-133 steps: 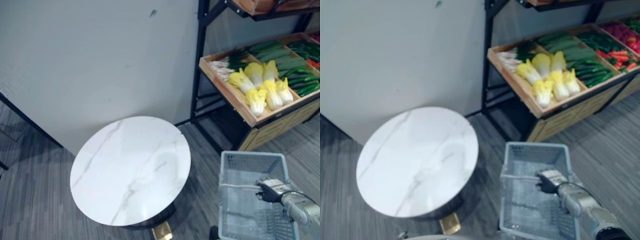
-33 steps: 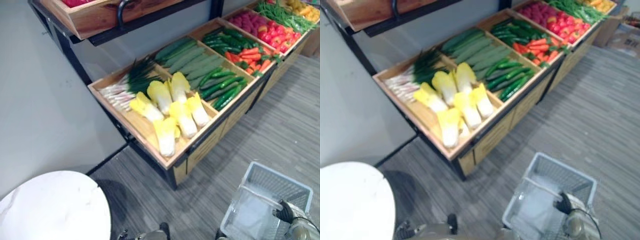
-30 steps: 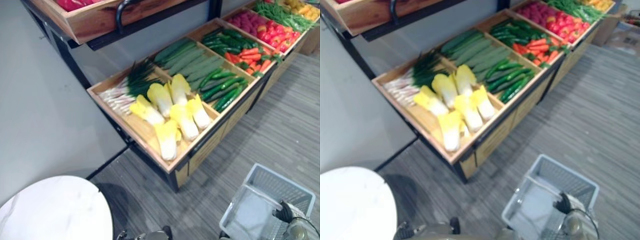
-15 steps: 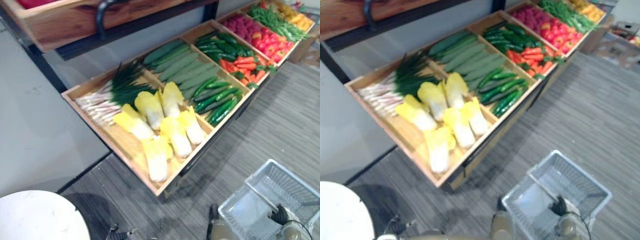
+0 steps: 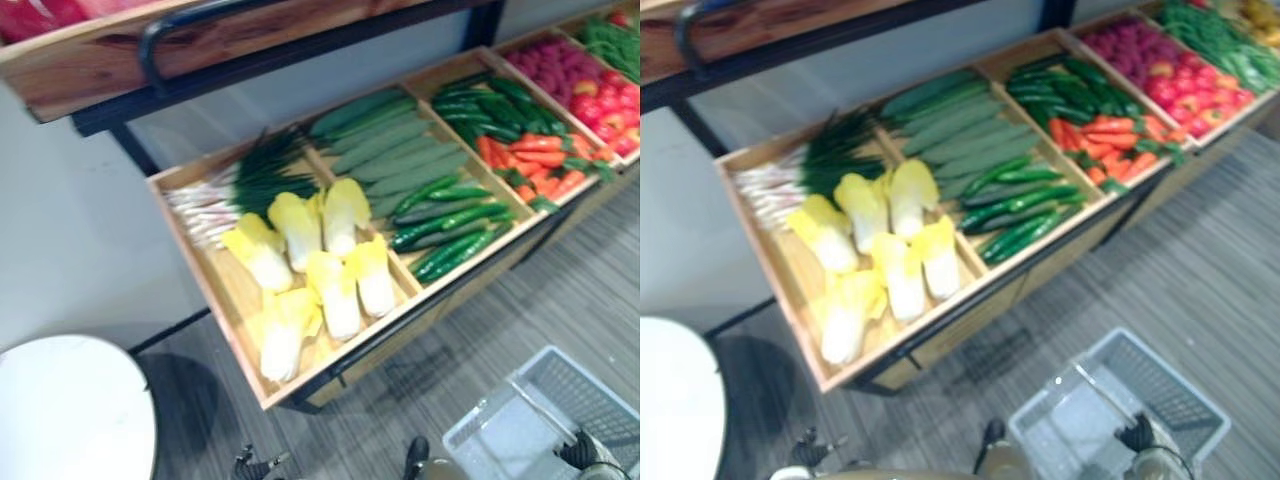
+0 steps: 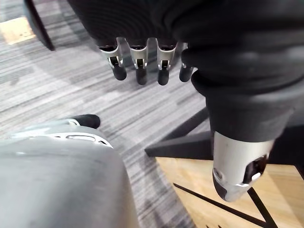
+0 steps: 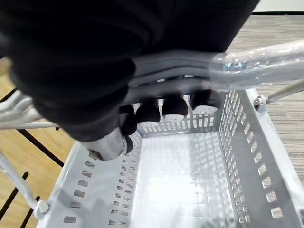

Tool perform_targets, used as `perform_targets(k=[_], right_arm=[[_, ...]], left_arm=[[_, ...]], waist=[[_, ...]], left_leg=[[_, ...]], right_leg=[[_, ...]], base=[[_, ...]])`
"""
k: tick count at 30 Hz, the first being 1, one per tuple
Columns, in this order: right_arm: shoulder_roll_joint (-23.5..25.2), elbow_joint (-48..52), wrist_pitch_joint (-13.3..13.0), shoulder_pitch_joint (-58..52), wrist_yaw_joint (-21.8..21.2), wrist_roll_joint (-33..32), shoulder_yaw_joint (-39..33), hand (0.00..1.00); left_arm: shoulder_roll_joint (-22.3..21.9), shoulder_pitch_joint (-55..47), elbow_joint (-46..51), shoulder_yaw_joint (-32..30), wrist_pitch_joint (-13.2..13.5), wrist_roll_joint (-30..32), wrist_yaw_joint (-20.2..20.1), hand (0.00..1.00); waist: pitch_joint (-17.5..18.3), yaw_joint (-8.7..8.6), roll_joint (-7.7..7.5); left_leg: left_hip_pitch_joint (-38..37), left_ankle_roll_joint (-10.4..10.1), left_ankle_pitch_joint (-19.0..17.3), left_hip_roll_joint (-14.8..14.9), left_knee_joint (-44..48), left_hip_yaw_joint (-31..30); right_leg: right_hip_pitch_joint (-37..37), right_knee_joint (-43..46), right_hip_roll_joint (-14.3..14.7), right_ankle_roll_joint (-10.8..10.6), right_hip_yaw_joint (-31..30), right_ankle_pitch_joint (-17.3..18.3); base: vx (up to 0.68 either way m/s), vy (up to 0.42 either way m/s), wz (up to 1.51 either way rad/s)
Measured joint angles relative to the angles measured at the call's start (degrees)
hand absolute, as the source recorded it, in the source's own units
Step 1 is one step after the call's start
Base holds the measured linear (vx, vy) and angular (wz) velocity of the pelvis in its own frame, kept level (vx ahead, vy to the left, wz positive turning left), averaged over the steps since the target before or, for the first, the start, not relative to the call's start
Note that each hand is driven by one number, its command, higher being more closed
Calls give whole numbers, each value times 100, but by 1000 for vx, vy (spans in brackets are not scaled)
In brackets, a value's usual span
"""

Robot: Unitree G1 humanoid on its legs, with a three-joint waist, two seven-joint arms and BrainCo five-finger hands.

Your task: Pick vegetable in the basket

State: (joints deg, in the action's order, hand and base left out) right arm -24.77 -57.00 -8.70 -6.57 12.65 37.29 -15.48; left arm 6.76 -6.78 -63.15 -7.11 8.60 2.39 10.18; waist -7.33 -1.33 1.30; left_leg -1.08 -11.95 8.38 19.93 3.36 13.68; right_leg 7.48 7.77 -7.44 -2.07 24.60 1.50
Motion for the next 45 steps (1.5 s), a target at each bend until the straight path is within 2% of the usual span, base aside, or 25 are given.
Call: perform_targets(k=[1,3,5,7,8,11,12,14,15,16,21,23,25,28,31,34,37,40,45], right_arm=[[-1,-17,-1,78,73,-3,-36,100],[16,-19,-10,37,106,-21,-139,100],[73,-16,-5,-133,118,-158,-321,100],[144,-1,4,-235,130,-196,-493,100],[233,-9,29,-259,129,-236,-596,100],[498,-11,103,-200,128,-237,-630,100],[545,-11,112,-200,128,-237,-630,100],[615,-17,128,-209,115,-242,-621,100],[692,-21,151,-262,97,-249,-621,100],[730,-22,191,-281,94,-309,-623,100],[689,-229,199,-151,82,-384,-524,100],[690,-246,179,-84,76,-396,-433,100],[690,-250,99,-37,59,-405,-415,100],[690,-240,72,-22,62,-411,-416,100],[688,-226,52,-51,72,-410,-420,100],[633,-188,16,-173,146,-410,-450,100],[559,-192,-9,-257,233,-407,-454,100],[554,-196,-10,-313,314,-398,-495,100],[554,-194,-56,-308,314,-356,-443,100]], left_arm=[[-22,-43,-5,1,-27,3,14,0],[-61,-140,-3,4,-44,9,27,0],[-69,-67,45,51,-44,12,39,0],[-65,28,45,101,-45,16,64,0],[-32,85,45,139,-45,18,74,0],[180,44,2,216,-55,28,84,0],[250,25,-58,240,-60,57,83,0],[340,30,-86,265,-68,66,85,0],[434,29,-87,276,-67,68,82,0],[486,27,-90,255,-66,75,83,0],[516,53,-56,40,-40,98,104,0],[520,89,-50,37,-40,97,137,0],[524,101,63,35,-41,95,213,0],[491,70,661,28,-36,53,331,0],[281,-49,1918,-1,22,50,482,0],[-206,-311,3442,-9,228,121,846,0],[-556,-651,4595,1,250,429,1105,0],[-652,-825,5618,56,259,757,1213,0],[-512,-786,6328,435,311,1015,1196,0]], waist=[[-10,39,-11],[-12,-3,-15],[-3,-28,-8],[15,-49,6],[62,-116,19],[61,-99,-307],[69,-102,-367],[62,-149,-374],[58,-156,-385],[61,-149,-388],[91,6,-390],[113,18,-400],[153,23,-454],[150,23,-452],[184,46,-350],[225,99,-150],[270,142,-63],[292,143,-24],[297,126,-35]], left_leg=[[68,-42,-407,-125,372,90],[83,-9,-958,-388,764,140],[62,21,-1229,-537,590,174],[-33,98,-1253,-646,63,182],[-130,244,-1154,-773,-419,157],[-198,377,-962,-1095,-736,119],[-160,432,-987,-1134,-755,72],[-146,470,-1037,-1144,-819,-56],[-144,479,-1042,-1103,-815,-163],[-145,478,-1041,-1053,-814,-219],[-116,456,-1030,-896,-806,-282],[-19,430,-1014,-880,-800,-290],[93,393,-983,-898,-745,-276],[94,370,-896,-945,-654,-291],[198,326,-873,-905,-589,-368],[292,298,-856,-837,-545,-511],[292,292,-851,-832,-549,-534],[294,301,-829,-862,-562,-634],[237,313,-781,-873,-640,-648]], right_leg=[[-7,-28,-81,41,34,-29],[-94,-68,-185,10,91,-60],[-177,-127,-294,-97,304,-125],[-183,-212,-337,-198,459,-238],[-177,-274,-368,-255,544,-351],[-131,-270,-635,-352,468,-546],[-43,-70,-712,-371,153,-560],[19,139,-675,-461,-582,-620],[42,255,-593,-430,-1067,-671],[38,313,-547,-407,-1175,-694],[57,260,-396,-396,-1225,-711],[26,6,-356,-493,-1255,-772],[7,-314,-364,-496,-1230,-772],[-283,-809,-344,-515,-1127,-759],[-367,-903,-306,-599,-987,-638],[-366,-912,-232,-543,-854,-577],[-375,-889,-228,-540,-824,-526],[-415,-867,-258,-540,-754,-515],[-476,-868,-273,-539,-698,-517]], base=[[-39,88,8],[-41,120,15],[-89,226,47],[-90,249,60],[-94,264,59],[-70,146,19],[-73,112,16],[-40,123,38],[-4,121,45],[24,56,31],[22,-24,0],[25,-32,-3],[45,-29,-5],[34,-31,3],[-28,-65,17],[-46,-47,17],[-13,-15,5],[-3,-2,14],[-6,-1,8]])
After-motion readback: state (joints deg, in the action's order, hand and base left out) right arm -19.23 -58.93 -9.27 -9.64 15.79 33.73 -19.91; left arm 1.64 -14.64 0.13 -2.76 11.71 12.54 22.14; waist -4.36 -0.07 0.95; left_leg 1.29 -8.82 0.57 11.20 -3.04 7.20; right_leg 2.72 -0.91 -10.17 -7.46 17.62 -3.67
